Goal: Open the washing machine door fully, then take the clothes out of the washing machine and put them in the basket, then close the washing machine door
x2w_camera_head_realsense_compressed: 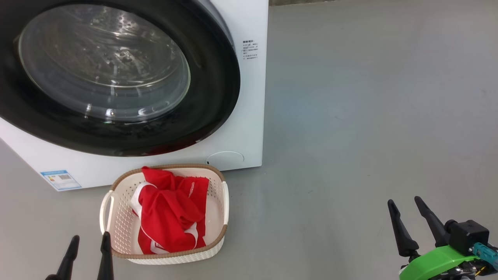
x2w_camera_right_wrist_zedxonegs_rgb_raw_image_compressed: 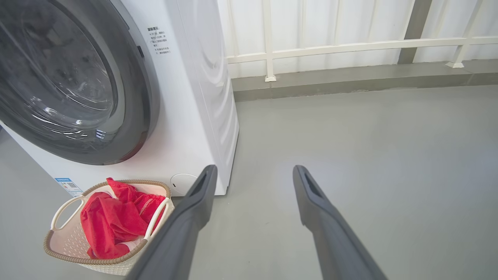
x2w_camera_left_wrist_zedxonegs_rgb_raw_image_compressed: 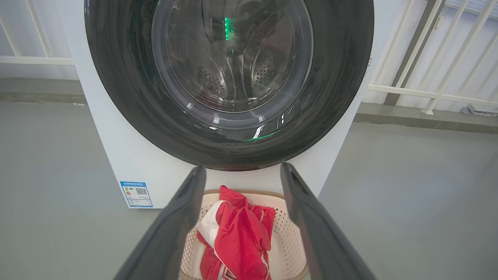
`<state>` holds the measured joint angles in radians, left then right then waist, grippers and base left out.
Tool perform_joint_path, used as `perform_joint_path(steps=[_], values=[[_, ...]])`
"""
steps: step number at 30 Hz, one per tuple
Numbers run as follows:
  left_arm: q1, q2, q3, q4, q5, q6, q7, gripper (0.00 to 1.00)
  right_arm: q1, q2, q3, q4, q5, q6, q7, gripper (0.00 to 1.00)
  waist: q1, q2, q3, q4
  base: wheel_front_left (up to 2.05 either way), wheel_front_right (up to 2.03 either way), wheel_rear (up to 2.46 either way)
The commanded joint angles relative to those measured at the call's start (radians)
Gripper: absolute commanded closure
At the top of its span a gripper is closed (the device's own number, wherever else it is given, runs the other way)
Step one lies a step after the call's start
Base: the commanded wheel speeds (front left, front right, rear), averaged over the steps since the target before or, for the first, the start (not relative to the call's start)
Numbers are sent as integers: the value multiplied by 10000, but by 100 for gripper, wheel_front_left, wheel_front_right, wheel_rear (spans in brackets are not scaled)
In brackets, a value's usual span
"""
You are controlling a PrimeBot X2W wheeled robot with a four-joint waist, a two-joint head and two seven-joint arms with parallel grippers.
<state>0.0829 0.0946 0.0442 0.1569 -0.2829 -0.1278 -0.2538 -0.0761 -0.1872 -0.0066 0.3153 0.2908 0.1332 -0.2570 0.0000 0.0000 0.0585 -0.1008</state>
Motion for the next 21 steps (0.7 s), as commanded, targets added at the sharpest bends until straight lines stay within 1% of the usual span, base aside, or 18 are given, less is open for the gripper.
perform_joint_path(steps=[1,21], values=[[-124,183,384,-291,64,-29,-80,0,97,-111,165,-277,-142,-25,-48,0,0,0,13,13,0,0,0],[-104,169,345,-352,10,-29,-80,0,146,-146,-50,-383,-189,-25,-48,0,0,0,113,208,0,0,0]])
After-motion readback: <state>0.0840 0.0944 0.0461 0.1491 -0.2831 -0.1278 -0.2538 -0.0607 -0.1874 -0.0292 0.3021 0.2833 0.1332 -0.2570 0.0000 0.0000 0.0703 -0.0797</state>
